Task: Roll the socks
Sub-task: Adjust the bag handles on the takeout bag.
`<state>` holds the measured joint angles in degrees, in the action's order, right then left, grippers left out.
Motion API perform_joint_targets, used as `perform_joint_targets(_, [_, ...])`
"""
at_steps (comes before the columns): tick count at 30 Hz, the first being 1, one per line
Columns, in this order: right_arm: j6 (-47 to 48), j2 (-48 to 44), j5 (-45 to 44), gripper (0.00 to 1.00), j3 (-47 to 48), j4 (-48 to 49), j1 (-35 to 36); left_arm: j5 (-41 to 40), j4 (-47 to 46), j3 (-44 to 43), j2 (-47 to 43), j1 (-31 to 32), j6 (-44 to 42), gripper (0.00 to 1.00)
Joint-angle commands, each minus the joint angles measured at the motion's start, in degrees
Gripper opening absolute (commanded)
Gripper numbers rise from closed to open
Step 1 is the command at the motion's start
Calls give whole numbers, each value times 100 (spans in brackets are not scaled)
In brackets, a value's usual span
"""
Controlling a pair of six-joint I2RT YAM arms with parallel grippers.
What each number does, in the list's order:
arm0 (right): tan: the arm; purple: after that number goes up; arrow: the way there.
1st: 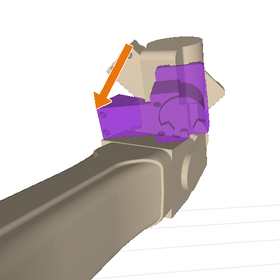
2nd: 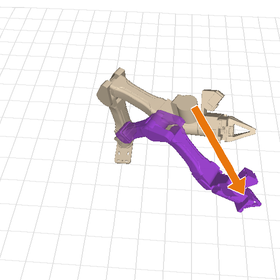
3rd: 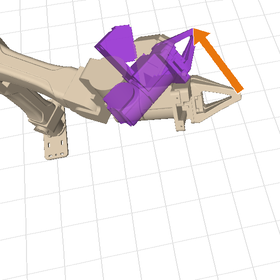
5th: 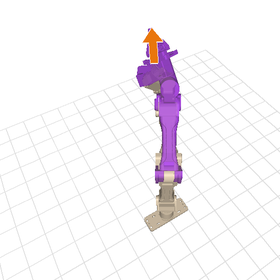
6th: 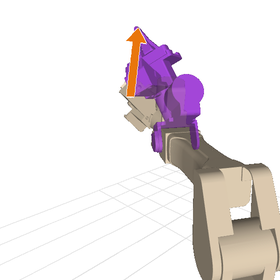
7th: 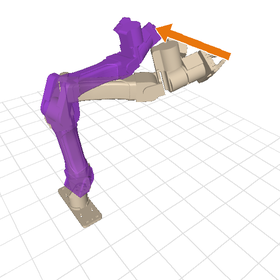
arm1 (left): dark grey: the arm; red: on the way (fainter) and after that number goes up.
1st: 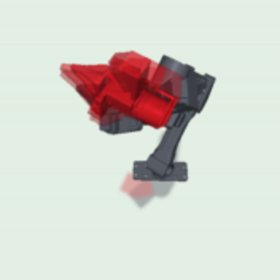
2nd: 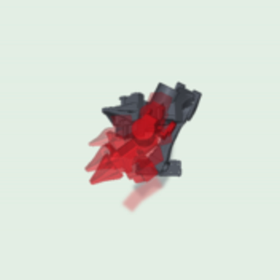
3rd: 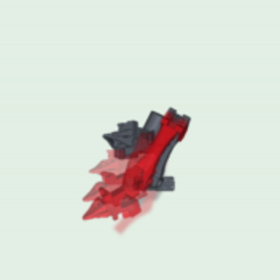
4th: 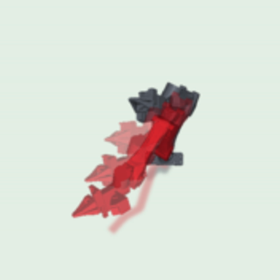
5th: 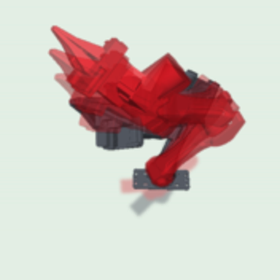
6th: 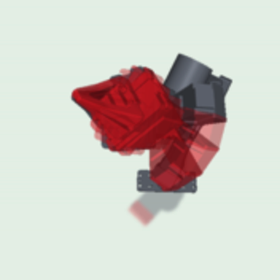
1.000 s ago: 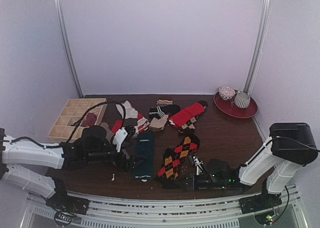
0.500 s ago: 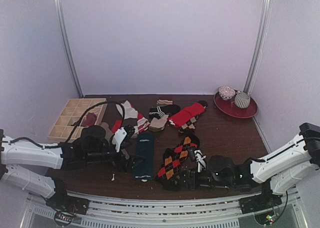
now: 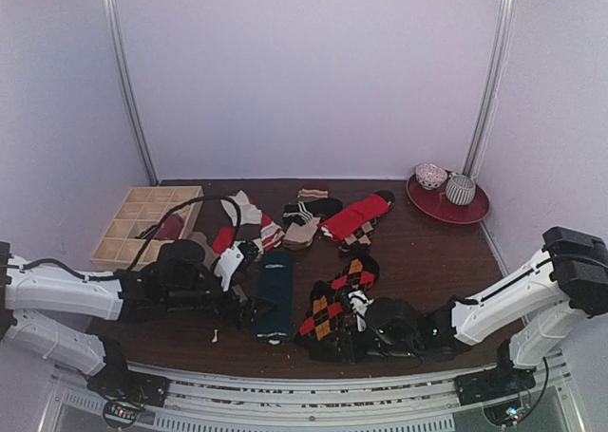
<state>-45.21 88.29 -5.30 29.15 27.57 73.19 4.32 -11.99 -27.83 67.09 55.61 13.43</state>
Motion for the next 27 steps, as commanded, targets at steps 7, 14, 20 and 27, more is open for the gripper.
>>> perform_joint_targets(7, [-844, 502, 495, 39, -83, 929, -86, -134, -93, 16, -157, 46, 41, 98])
perform_joint_targets(14, [-910, 636, 487, 18, -90, 1012, -152, -176, -102, 76, -188, 50, 64, 98])
perform_joint_targets(20, [-832, 649, 385, 0, -63, 986, -232, -183, -111, 89, -170, 46, 74, 98])
perform_joint_targets(27, [-780, -107, -42, 0, -408, 1465, -269, -211, -87, 86, -194, 46, 81, 98])
